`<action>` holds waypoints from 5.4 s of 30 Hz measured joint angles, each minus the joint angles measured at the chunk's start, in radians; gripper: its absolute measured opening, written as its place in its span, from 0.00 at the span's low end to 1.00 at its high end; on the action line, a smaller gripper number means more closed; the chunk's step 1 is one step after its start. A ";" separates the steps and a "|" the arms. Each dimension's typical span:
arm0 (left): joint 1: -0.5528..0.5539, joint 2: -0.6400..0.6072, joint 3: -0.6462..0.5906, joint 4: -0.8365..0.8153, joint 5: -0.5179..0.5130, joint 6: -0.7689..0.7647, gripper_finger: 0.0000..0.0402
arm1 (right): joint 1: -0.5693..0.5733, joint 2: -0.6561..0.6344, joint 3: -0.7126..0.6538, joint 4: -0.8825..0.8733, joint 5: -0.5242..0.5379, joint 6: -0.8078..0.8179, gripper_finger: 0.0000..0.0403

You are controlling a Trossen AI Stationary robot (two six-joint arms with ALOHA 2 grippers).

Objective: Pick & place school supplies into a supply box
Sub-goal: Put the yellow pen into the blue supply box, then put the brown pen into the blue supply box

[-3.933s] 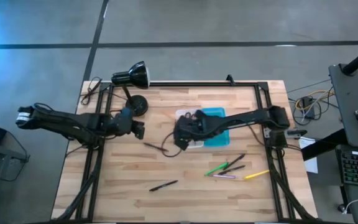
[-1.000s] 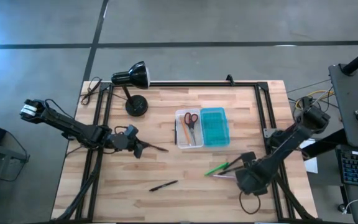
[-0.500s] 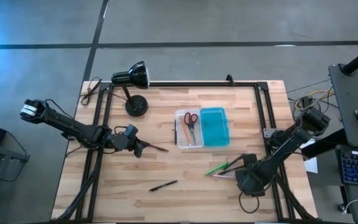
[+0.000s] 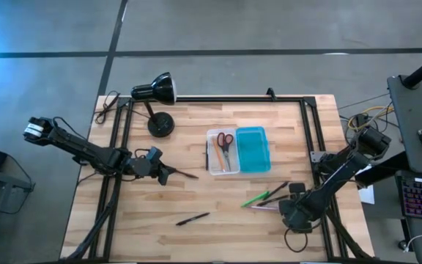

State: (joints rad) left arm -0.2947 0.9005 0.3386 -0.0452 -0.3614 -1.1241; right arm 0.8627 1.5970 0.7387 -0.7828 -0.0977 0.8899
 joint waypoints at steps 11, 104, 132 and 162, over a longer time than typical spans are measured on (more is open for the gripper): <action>0.000 0.000 0.000 0.000 0.000 0.001 0.00 | -0.054 0.001 0.006 0.012 -0.028 0.049 0.13; 0.116 0.393 0.275 -0.107 0.209 0.726 0.28 | -0.847 -0.076 0.561 -0.310 0.458 -0.494 0.63; 0.162 0.553 0.319 -0.199 0.206 1.051 0.28 | -0.848 -0.077 0.443 -0.272 0.407 -0.500 0.61; 0.314 0.622 0.371 -0.186 0.504 0.776 0.02 | -0.848 -0.144 0.415 -0.151 0.647 -0.244 0.58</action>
State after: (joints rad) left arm 0.0191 1.5224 0.7099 -0.2314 0.1423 -0.3477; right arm 0.0147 1.4526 1.1534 -0.9333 0.5493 0.6455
